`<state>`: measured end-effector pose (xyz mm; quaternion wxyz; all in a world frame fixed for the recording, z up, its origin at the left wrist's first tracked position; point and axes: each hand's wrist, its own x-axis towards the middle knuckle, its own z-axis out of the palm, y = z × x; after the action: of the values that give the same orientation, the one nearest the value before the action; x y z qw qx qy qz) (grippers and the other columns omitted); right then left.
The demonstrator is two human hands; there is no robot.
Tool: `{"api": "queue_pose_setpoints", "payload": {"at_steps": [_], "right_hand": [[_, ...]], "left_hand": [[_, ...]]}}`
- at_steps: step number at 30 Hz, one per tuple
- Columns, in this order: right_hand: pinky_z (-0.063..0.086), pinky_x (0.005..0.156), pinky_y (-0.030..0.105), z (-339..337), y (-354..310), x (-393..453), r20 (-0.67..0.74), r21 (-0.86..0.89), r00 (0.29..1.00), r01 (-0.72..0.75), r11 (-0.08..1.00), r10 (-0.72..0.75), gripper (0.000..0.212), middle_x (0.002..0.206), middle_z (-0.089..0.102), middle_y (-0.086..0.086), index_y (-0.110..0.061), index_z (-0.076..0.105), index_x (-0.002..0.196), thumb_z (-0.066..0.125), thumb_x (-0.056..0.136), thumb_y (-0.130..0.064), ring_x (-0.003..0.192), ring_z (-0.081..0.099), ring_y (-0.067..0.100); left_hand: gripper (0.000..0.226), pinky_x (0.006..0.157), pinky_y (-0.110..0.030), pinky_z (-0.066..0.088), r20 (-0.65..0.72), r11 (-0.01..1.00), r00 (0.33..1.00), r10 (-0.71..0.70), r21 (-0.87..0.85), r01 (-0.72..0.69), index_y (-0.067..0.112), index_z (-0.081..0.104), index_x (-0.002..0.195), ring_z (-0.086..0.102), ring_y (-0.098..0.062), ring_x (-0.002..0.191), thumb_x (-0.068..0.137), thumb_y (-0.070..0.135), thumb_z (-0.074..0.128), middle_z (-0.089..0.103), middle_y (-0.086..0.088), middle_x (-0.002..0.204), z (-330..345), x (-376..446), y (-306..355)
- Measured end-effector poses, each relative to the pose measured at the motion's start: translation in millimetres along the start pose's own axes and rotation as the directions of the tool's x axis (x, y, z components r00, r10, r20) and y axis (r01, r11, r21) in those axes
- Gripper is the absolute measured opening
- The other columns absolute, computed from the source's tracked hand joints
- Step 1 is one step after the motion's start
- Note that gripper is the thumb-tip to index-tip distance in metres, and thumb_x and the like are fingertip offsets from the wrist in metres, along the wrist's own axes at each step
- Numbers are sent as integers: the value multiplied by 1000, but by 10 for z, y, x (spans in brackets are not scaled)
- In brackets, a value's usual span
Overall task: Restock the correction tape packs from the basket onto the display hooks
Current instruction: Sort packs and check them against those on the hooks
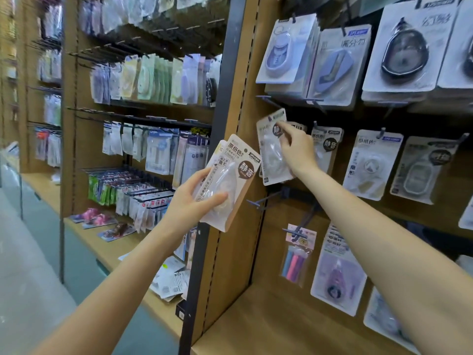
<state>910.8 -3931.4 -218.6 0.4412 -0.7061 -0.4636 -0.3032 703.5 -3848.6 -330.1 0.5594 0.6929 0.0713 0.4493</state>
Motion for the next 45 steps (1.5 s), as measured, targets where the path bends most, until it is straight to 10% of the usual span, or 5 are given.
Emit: {"api": "queue_pose_setpoints", "payload": {"at_steps": [12,17,30,37,45], "right_hand": [[30,97,27,-39,-228,-364,96,-28,985,-141,990,143,34,133,42,8,-12,53,128,50,95,-21,124,38,24],[54,86,31,-121,-415,-1101,665,417,727,-553,721,173,42,114,64,-1,-20,53,122,62,86,-40,95,67,15],[54,83,33,-1,-225,-973,580,618,776,-618,485,248,47,114,64,10,-10,49,124,67,81,-4,101,66,22],[41,98,22,-113,-32,-549,209,276,969,-190,942,134,78,128,48,0,-32,11,149,55,91,-6,116,49,17],[28,64,-5,-25,-61,-439,146,48,984,-106,993,98,60,110,35,4,-22,22,149,48,96,-9,83,36,4]], "left_hand": [[44,75,-23,56,-38,997,999,20,-76,-23,47,48,111,65,-6,96,81,24,69,61,10,117,-13,11,-58],[48,75,-19,54,-40,996,995,87,-27,-88,49,45,112,59,-3,104,79,25,70,56,16,118,122,-18,-47],[61,84,0,37,-77,990,988,132,52,-128,28,36,140,38,29,104,83,40,55,39,27,126,245,26,7],[53,84,-4,34,-150,979,979,140,171,-114,33,41,134,36,11,113,90,10,58,40,24,126,57,29,-58],[58,98,-33,42,-69,977,992,109,189,-95,32,43,132,41,-1,115,85,0,54,41,13,127,13,35,-81]]}}
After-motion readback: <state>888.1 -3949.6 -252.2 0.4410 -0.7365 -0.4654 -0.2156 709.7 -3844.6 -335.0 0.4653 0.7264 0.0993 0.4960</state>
